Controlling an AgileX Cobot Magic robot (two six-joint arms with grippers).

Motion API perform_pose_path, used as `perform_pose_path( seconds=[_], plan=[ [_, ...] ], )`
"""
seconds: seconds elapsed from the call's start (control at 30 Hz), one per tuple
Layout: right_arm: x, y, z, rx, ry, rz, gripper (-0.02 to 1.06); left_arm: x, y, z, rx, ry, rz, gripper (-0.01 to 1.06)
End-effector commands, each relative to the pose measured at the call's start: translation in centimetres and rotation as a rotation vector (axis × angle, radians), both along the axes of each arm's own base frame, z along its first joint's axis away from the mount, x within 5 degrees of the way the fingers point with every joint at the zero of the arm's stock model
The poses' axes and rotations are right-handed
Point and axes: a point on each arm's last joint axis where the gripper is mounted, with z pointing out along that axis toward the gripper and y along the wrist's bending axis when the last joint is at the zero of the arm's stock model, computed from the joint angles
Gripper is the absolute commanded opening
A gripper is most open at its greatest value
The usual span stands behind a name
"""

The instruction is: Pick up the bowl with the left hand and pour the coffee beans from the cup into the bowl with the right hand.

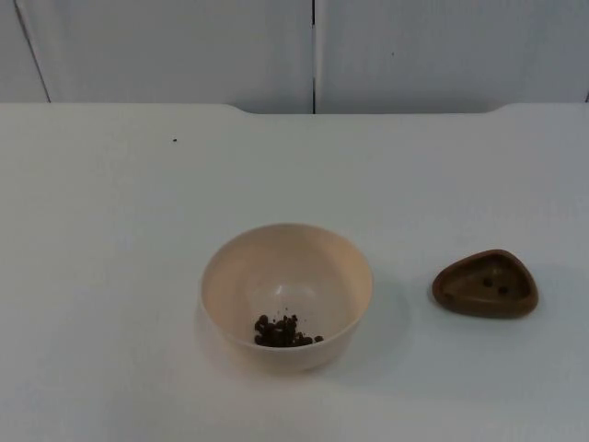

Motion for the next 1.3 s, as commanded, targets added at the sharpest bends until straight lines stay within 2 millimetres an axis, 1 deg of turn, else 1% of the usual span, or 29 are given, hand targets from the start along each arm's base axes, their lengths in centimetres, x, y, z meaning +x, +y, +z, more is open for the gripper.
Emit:
perform_pose_path(
  seconds=[0.0, 0.4, 0.5, 0.53, 0.63, 0.67, 0.7, 1.27],
  plan=[
    [-0.05, -0.04, 0.03, -0.007, -0.01, 0.003, 0.69, -0.13, -0.29, -0.03, 0.004, -0.01, -0.047, 1.0],
    [-0.05, -0.04, 0.03, -0.007, -0.01, 0.003, 0.69, -0.16, -0.34, -0.03, 0.009, -0.012, -0.056, 1.0],
    [-0.05, -0.04, 0.02, -0.007, -0.01, 0.003, 0.73, -0.16, -0.34, -0.03, 0.009, -0.012, -0.056, 1.0],
    [-0.05, -0.04, 0.02, -0.007, -0.01, 0.003, 0.77, -0.14, -0.3, -0.03, 0.014, -0.014, -0.052, 1.0],
    [-0.05, -0.05, 0.02, -0.008, -0.01, 0.002, 0.98, -0.13, -0.3, -0.02, 0.013, -0.016, -0.052, 1.0],
    [-0.05, -0.05, 0.02, -0.008, -0.01, 0.002, 0.98, -0.13, -0.3, -0.02, 0.013, -0.016, -0.052, 1.0],
    [-0.03, -0.09, 0.02, -0.009, -0.01, -0.003, 1.05, -0.13, -0.3, -0.02, 0.013, -0.016, -0.052, 1.0],
    [0.05, -0.25, -0.03, 0.014, 0.003, -0.038, 1.05, -0.15, -0.34, -0.02, 0.003, -0.011, -0.053, 1.0]
  ],
)
